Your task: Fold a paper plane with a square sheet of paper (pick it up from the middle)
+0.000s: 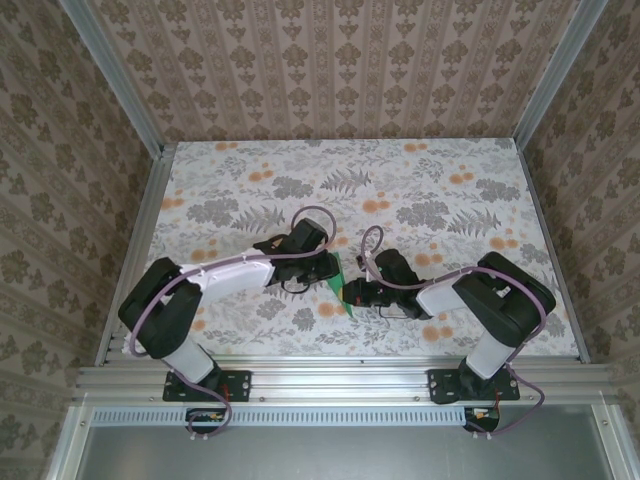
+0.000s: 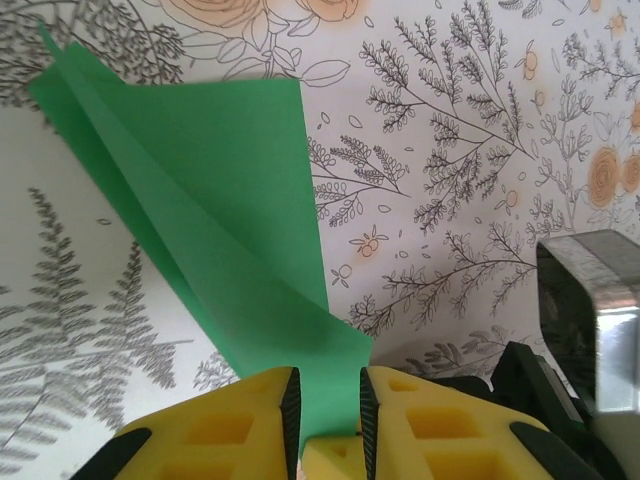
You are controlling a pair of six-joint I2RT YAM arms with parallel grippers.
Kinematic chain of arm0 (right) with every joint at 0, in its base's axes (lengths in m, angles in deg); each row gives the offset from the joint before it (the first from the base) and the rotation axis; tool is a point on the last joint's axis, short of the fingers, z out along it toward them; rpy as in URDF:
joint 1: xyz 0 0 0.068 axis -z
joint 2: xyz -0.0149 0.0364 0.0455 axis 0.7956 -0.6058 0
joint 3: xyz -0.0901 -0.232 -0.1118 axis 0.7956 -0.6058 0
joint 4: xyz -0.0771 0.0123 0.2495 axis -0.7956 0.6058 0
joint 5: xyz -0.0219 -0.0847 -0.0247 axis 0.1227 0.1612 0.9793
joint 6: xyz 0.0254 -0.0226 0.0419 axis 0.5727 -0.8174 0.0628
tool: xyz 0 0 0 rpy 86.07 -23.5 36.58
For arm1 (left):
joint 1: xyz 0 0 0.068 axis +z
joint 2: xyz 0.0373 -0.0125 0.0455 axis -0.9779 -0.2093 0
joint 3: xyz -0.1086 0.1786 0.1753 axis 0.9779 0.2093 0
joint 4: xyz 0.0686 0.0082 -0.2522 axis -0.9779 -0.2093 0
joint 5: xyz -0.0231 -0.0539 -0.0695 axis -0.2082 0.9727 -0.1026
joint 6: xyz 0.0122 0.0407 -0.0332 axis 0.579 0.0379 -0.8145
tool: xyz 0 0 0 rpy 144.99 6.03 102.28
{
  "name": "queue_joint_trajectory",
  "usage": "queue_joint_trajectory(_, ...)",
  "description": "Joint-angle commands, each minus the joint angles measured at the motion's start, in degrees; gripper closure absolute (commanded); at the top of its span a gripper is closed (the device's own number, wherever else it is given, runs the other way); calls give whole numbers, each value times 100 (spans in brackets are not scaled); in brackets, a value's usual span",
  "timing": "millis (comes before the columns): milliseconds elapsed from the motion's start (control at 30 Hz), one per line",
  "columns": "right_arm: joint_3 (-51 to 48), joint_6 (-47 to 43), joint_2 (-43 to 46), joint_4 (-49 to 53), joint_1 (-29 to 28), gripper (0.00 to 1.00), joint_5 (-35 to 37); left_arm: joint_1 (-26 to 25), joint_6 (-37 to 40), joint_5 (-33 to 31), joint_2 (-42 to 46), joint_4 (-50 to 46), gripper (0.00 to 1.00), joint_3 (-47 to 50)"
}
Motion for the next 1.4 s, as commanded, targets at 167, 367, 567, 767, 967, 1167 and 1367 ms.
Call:
queue_joint_trajectory(167, -62, 415, -183, -411, 147, 100, -350, -41, 179, 253, -293, 658, 73, -40)
queue_joint_trajectory(367, -55, 516, -265, -529, 156, 100, -401, -37, 255, 216, -574, 793, 73, -92)
queue_joint_trajectory(567, -83, 614, -166, -451, 156, 92, -324, -13, 333, 127, -725, 983, 74, -59)
queue_joint_trajectory(767, -161, 414, 307, 246, 156, 69, -30, 20, 378, 131, -853, 988, 74, -71)
queue_joint_trajectory(967, -58, -10, 918, 1322, 147, 57, 387, 30, 413, 141, -889, 958, 75, -87)
queue_joint_trajectory(1167, 516, -498, 840, 2539, 130, 51, 499, 46, 422, 163, -934, 937, 75, -133)
queue_joint_trajectory(1367, 773, -622, 654, 2794, 95, 50, 459, 51, 422, 224, -998, 953, 75, -173)
